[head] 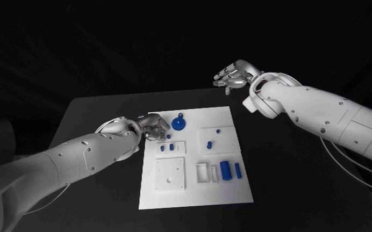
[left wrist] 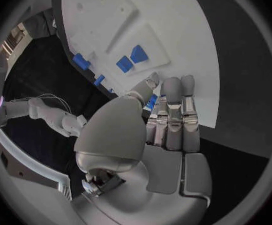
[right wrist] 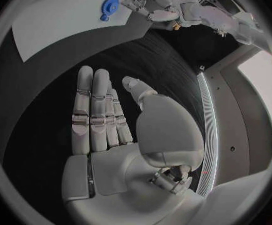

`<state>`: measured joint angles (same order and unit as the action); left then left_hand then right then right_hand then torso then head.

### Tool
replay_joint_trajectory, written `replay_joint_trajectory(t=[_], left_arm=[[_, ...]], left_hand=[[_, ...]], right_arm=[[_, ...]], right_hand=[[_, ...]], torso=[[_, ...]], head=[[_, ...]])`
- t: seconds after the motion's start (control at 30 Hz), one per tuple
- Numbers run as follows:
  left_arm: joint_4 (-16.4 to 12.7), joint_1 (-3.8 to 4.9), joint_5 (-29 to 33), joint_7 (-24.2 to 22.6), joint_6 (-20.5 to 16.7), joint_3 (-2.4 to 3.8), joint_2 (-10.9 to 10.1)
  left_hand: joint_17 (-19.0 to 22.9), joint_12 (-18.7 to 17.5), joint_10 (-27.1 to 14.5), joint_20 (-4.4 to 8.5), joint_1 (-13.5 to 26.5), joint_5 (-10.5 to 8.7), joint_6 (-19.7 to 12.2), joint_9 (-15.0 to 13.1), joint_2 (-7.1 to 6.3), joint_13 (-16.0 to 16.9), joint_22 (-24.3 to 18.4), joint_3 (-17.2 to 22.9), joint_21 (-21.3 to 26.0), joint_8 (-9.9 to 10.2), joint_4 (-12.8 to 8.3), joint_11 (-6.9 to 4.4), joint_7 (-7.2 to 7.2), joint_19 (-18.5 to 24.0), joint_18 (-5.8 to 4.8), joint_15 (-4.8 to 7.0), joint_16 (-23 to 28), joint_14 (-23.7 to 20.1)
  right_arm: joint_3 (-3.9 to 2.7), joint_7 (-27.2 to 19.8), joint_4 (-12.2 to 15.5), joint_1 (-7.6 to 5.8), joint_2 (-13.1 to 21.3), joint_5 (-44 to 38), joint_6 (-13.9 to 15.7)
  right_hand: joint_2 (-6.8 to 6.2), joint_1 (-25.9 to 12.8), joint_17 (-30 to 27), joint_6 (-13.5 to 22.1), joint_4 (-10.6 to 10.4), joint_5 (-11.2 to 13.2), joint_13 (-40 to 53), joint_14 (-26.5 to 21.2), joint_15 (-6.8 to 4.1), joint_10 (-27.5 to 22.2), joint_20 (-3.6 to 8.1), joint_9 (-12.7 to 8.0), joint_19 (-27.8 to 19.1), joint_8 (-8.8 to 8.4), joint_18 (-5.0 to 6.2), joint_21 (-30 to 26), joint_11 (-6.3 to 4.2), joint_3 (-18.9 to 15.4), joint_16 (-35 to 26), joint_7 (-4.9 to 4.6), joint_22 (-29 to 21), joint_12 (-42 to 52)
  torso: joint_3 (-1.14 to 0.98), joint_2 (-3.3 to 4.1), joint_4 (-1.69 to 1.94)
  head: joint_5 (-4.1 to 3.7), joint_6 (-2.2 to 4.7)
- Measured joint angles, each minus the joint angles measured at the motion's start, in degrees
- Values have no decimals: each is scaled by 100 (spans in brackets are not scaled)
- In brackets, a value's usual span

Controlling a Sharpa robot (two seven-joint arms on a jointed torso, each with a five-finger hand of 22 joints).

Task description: Assemble the parts on the task board

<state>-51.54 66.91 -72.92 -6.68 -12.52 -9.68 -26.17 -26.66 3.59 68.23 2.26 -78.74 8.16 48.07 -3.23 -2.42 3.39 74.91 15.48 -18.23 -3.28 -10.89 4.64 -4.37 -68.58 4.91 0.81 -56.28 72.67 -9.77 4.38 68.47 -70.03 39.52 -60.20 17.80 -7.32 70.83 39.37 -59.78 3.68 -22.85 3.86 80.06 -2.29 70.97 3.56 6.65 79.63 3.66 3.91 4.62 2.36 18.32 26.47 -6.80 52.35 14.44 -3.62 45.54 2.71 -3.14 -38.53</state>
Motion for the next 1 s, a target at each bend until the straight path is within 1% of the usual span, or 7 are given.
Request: replay_joint_trajectory(t=[0.07,0.27,0.4,0.5,0.7,0.9,1.0], left_arm=[[-7,0,13,0,-26,2,-39],[-66,-8,134,9,-81,36,-223],[-194,15,467,4,-128,144,-401],[-357,53,892,-13,-170,297,-572],[-954,142,1996,-104,-253,568,-968],[-1626,278,3448,-265,-322,646,-1350],[-1900,295,4098,-350,-328,653,-1490]], left_hand=[[9,-4,-48,0,-10,0,57,0,-14,-16,0,26,0,0,-6,19,-32,0,-2,0,0,0],[72,-7,-63,-44,-26,0,1018,-37,-30,-3,0,181,0,-54,-35,36,-218,44,74,-10,114,-77],[250,135,684,8,-105,0,1352,-57,49,39,0,90,117,-54,-46,-207,-254,265,90,93,498,-199],[429,134,804,27,-164,0,1611,-77,108,37,-4,-43,302,-116,-33,-257,-213,472,-20,74,909,-383],[930,22,575,-84,-174,0,1587,-66,186,12,-383,-236,858,-53,2,-122,-260,679,-48,-52,2041,-461],[1139,22,-59,-211,62,-219,1264,-50,187,4,-874,-309,1312,-53,139,63,-308,594,-48,-190,2718,-251],[1397,22,-344,-425,278,-287,1173,-47,166,3,-1468,-423,1470,-53,316,164,-295,868,-48,-379,3471,-448]], right_arm=[[-1,-1,22,8,29,-1,-17],[-2,-27,156,89,139,-48,-176],[-1,-75,298,174,229,-197,-365],[0,-116,393,249,292,-421,-506],[11,-135,561,402,426,-1150,-667],[77,108,806,554,495,-2029,-712],[156,283,899,600,495,-2427,-736]], right_hand=[[0,0,26,-2,31,27,-18,49,21,0,-5,7,39,0,0,51,-1,64,62,-2,45,-168],[53,189,152,-287,306,500,-28,244,-6,123,22,20,145,0,95,336,60,554,260,8,432,-886],[76,212,202,-558,467,720,-33,296,-30,133,22,-90,145,0,182,492,71,816,311,48,702,-1080],[75,212,241,-659,567,799,-33,349,-49,133,44,-199,123,0,183,617,71,916,350,82,919,-1080],[76,212,317,-741,612,984,-33,357,-56,133,43,-275,123,0,192,726,71,961,443,86,1204,-1080],[-37,178,379,-624,552,1273,-33,377,-37,31,43,-282,123,0,271,726,106,1070,481,51,1267,-1080],[-180,137,389,-551,483,1442,-37,377,-37,-68,27,-282,110,0,272,726,142,1248,505,41,1285,-1080]], torso=[[0,-1,2],[1,-4,3],[4,-7,3],[4,-7,4],[14,-11,19],[24,-13,30],[24,-13,26]], head=[[0,7],[4,44],[-14,81],[-40,112],[-74,167],[-67,207],[-78,221]])
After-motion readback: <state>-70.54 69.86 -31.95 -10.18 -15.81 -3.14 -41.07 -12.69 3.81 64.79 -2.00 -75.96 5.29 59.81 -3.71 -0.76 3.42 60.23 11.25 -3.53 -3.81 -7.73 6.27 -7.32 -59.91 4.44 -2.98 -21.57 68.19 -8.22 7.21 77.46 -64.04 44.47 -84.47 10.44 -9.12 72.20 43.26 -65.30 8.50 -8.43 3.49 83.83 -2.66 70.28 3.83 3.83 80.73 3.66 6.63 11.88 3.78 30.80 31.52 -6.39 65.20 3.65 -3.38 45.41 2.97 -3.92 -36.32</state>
